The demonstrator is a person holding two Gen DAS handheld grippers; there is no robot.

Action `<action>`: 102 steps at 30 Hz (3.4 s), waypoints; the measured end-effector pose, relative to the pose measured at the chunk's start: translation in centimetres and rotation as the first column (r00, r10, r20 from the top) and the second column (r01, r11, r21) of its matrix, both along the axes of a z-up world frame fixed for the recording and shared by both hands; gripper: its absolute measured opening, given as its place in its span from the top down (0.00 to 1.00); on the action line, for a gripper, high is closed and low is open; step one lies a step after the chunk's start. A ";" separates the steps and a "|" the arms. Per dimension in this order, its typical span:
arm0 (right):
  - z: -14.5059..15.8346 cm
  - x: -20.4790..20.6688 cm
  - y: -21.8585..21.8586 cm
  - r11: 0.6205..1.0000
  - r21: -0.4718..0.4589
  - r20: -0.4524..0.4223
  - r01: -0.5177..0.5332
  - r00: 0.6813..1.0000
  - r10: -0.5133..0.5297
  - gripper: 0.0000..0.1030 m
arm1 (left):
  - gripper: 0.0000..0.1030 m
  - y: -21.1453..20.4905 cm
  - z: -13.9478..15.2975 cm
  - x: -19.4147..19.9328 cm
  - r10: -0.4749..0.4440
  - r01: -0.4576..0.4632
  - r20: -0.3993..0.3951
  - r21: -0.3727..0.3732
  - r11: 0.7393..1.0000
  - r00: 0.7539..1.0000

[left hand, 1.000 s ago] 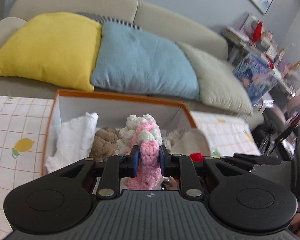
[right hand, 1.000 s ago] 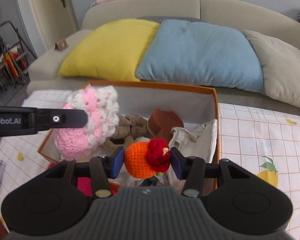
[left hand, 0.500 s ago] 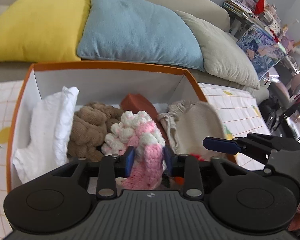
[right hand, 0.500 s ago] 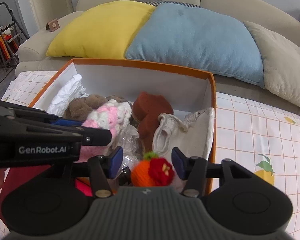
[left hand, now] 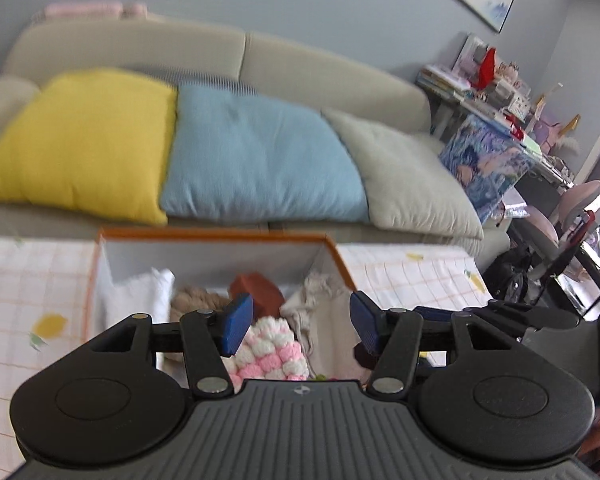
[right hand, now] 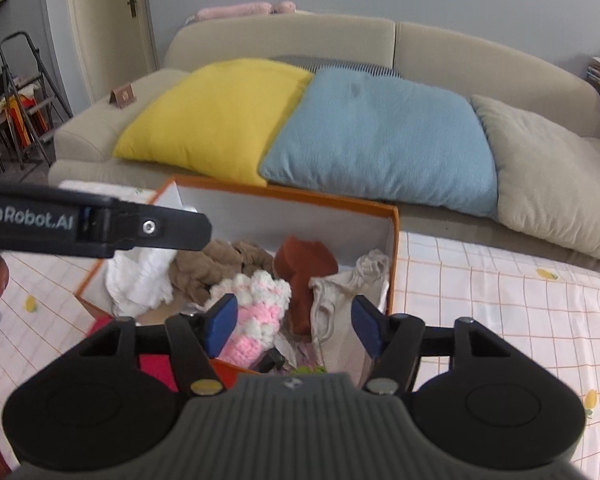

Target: Organize soft objects

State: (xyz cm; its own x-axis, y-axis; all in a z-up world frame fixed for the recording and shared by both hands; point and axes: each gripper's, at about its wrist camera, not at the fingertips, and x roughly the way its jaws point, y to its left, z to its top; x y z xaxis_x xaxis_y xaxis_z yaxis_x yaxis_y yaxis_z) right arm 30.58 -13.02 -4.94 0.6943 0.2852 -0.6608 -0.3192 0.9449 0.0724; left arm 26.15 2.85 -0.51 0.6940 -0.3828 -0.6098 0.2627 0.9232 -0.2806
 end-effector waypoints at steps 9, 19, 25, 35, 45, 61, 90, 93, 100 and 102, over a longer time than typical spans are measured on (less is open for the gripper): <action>6.4 -7.1 -1.1 0.999 0.039 0.136 0.001 0.991 -0.007 0.26 | 0.36 -0.6 5.0 -8.5 0.015 -0.026 0.173 0.059 0.998 0.985; 6.4 -18.3 -3.5 0.999 0.029 0.209 0.027 0.977 -0.032 0.15 | 0.31 -0.6 3.9 -17.1 0.044 -0.059 0.198 0.070 0.996 0.979; 4.4 -22.2 -4.3 0.994 0.067 0.119 0.089 0.988 -0.097 0.12 | 0.28 -0.2 0.9 -20.3 0.065 -0.075 0.119 0.080 0.994 0.991; 1.6 -24.3 -3.7 0.973 0.078 0.010 0.216 0.976 -0.217 0.06 | 0.28 -0.4 -3.3 -23.4 0.194 -0.184 -0.066 0.135 0.974 0.979; 0.9 -28.0 -3.5 0.971 0.071 0.074 0.228 0.970 -0.233 0.03 | 0.13 -1.7 -1.4 -25.8 0.238 -0.248 0.078 0.190 0.950 0.968; 0.8 -28.4 -3.7 0.972 0.071 0.097 0.223 0.969 -0.229 0.03 | 0.13 -2.3 -1.7 -25.6 0.224 -0.235 0.073 0.232 0.944 0.972; 1.0 -28.3 -3.7 0.973 0.082 0.115 0.217 0.967 -0.226 0.03 | 0.13 -2.4 -1.6 -25.5 0.212 -0.226 0.081 0.246 0.943 0.974; 0.9 -28.3 -3.7 0.973 0.081 0.113 0.218 0.968 -0.226 0.03 | 0.13 -2.4 -1.6 -25.5 0.212 -0.226 0.081 0.245 0.943 0.974; 0.8 -28.3 -3.8 0.972 0.079 0.106 0.222 0.968 -0.230 0.03 | 0.13 -2.3 -1.6 -25.5 0.207 -0.220 0.079 0.243 0.945 0.975; 0.8 -28.3 -3.7 0.972 0.078 0.102 0.222 0.968 -0.230 0.03 | 0.13 -2.4 -1.6 -25.5 0.208 -0.221 0.079 0.244 0.944 0.975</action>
State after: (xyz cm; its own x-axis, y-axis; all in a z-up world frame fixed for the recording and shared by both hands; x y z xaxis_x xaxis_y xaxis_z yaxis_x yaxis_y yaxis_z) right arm 2.32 -16.70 -4.19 0.8128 0.1523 -0.5623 -0.1073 0.9878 0.1125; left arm 0.64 0.48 -2.07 0.7759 -0.0618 -0.6278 0.0589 0.9979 -0.0255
